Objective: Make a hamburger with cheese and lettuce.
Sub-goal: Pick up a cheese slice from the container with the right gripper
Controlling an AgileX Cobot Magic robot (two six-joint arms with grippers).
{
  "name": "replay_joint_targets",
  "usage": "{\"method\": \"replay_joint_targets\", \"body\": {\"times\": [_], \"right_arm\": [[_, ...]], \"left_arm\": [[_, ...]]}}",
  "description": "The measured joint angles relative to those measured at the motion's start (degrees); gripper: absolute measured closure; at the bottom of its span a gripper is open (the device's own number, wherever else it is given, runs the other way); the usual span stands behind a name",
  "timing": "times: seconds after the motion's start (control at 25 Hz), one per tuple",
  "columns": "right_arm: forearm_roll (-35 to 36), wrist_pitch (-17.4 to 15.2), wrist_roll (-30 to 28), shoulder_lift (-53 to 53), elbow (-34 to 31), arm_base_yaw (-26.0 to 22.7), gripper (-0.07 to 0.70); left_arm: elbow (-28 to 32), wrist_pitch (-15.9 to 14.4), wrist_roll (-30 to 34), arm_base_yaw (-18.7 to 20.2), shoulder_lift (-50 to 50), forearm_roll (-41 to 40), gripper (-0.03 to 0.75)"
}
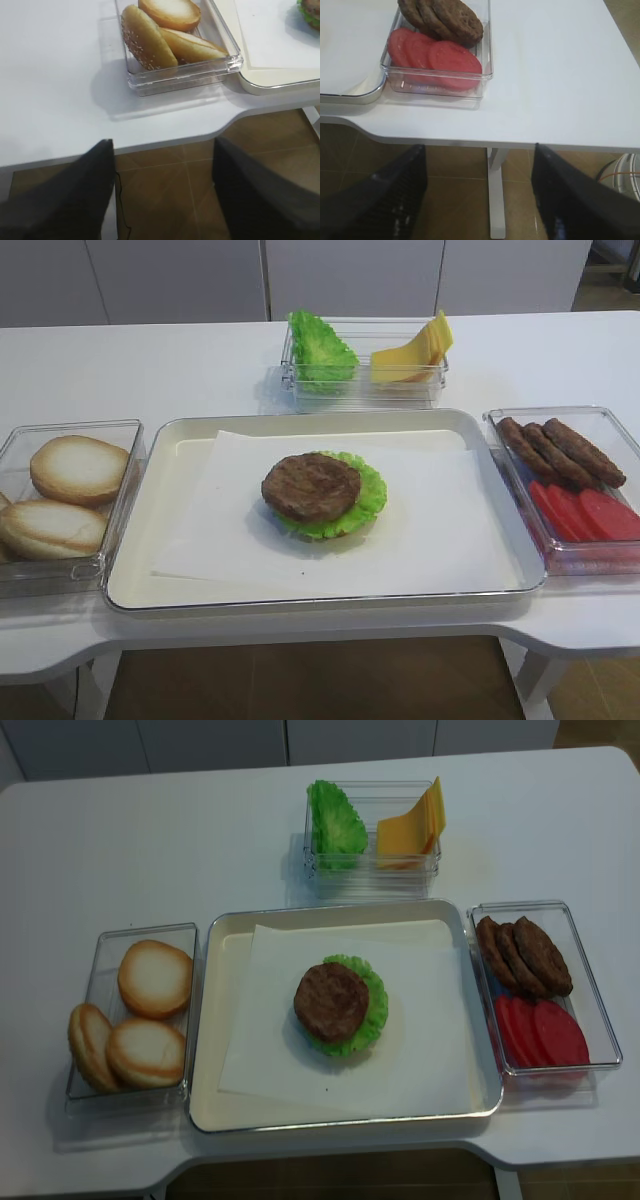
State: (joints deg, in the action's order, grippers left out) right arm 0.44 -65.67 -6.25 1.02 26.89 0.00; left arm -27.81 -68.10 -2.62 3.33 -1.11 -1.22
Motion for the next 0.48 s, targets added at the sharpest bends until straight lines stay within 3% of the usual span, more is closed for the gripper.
{"method": "replay_joint_targets", "body": {"times": [0.48], "right_arm": [[-1.0, 0.4, -0.3, 0.0, 0.1, 0.0, 0.199]], "left_arm": [[0.0, 0.0, 0.0, 0.0, 0.0, 0.0, 0.257]]}}
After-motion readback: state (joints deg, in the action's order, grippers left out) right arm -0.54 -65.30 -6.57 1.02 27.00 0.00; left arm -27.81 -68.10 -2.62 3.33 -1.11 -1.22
